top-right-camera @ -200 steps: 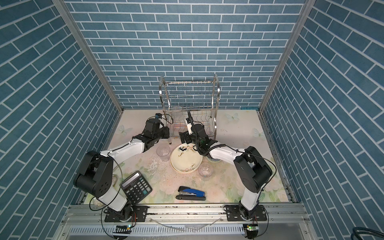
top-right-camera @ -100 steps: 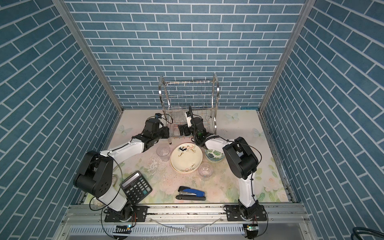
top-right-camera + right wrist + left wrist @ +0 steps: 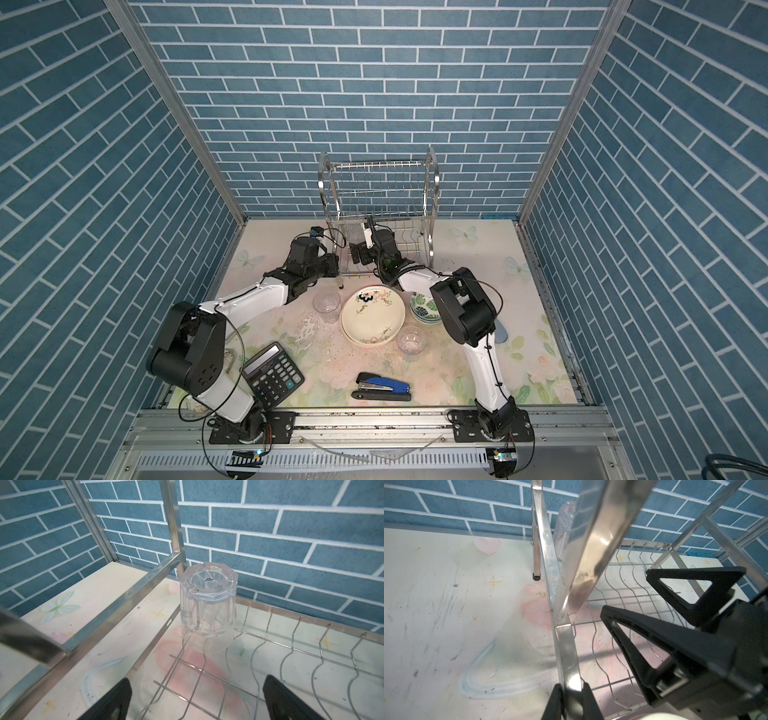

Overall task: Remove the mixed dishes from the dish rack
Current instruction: 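Lower the right gripper over the last clear cup on the rack's lower shelf, then close the right gripper on the last clear cup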

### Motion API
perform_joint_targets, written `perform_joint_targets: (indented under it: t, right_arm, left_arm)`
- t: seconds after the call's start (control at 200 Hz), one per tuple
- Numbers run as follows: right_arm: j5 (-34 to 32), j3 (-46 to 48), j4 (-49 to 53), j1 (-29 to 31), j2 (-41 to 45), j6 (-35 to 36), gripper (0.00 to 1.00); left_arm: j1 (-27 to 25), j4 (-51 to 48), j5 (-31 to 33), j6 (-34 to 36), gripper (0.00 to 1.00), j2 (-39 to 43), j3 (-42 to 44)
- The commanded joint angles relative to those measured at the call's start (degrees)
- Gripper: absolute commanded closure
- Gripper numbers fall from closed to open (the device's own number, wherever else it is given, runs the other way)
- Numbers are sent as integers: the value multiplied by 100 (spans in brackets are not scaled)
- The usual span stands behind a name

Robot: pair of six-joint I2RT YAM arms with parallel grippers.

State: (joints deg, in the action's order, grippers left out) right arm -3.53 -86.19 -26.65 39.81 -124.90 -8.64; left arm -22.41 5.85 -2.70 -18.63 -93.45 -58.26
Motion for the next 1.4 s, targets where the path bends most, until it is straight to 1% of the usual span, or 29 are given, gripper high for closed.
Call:
perform_joint_targets:
  t: [0.0,0.375,0.75,1.05,1.396]
  right_arm:
    - [-284,-381,-48,-44,-325,47,1]
    - [-317,-843,-648,-55,-903,29,1]
    - [-511,-1541,-733,-106,-1450,3,1]
    - [-614,-2063,-703,-182,-1831,-93,1]
    - [-605,-2915,-277,-247,-2389,-304,1]
  left_arm:
    - [-150,-224,-512,378,96,280,8]
    - [-165,-312,-521,431,96,339,25]
    - [-163,-308,-678,381,97,347,25]
    - [-159,-321,-684,383,97,398,52]
    - [-161,-330,-703,382,97,424,43]
